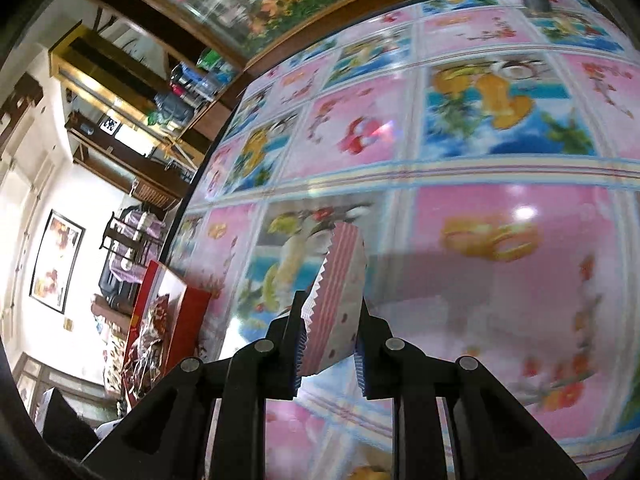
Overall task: Organize snacks
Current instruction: 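Carry both snacks over the tray and open both tools to drop them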
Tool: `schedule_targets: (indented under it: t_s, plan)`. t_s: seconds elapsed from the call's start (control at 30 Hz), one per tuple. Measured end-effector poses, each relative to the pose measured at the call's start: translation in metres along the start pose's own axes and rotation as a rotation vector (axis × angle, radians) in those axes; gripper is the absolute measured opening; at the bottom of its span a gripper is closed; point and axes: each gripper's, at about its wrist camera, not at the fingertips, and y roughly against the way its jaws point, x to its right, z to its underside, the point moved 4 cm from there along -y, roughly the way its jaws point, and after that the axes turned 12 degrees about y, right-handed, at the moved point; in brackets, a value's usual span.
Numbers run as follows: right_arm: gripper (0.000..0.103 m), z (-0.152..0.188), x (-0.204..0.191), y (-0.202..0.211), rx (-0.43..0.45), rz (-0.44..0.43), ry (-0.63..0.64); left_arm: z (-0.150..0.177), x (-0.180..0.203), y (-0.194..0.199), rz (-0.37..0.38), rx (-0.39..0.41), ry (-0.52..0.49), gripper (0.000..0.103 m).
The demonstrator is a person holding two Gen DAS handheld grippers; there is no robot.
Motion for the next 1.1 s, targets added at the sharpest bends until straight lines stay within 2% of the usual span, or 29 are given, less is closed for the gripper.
schedule_targets:
  t_s: [0.13,0.23,0.33,0.43,0.6,0.73,0.83,0.9,1.0,1.1]
  plan:
    - [0.02,0.0,-0.041,-0.009,0.028,-0.065,0.07,0.006,-0.019,0.03,-0.018,0.051,0.019,0.031]
    - [0.02,0.001,-0.073,-0.015,0.069,-0.186,0.073,0.0,-0.045,0.054,-0.055,0.11,0.055,0.031]
    - [0.021,-0.001,-0.108,-0.025,0.114,-0.231,0.113,-0.009,-0.075,0.075,-0.095,0.17,0.105,0.031]
    - [0.021,-0.002,-0.146,-0.041,0.145,-0.305,0.134,-0.014,-0.107,0.094,-0.17,0.224,0.143,0.031]
    - [0.022,0.004,-0.21,-0.068,0.167,-0.378,0.205,-0.022,-0.157,0.106,-0.311,0.295,0.193,0.031]
    - [0.023,0.017,-0.256,-0.093,0.115,-0.402,0.29,-0.027,-0.183,0.098,-0.382,0.308,0.219,0.031]
    - [0.023,0.032,-0.279,-0.103,0.065,-0.401,0.4,-0.028,-0.194,0.091,-0.431,0.316,0.225,0.031]
    - [0.023,0.039,-0.286,-0.103,0.062,-0.376,0.455,-0.026,-0.202,0.088,-0.435,0.306,0.243,0.031]
    - [0.023,0.041,-0.286,-0.102,0.058,-0.371,0.461,-0.026,-0.207,0.082,-0.449,0.294,0.248,0.031]
    - [0.023,0.043,-0.285,-0.105,0.057,-0.322,0.492,-0.026,-0.206,0.079,-0.457,0.291,0.249,0.031]
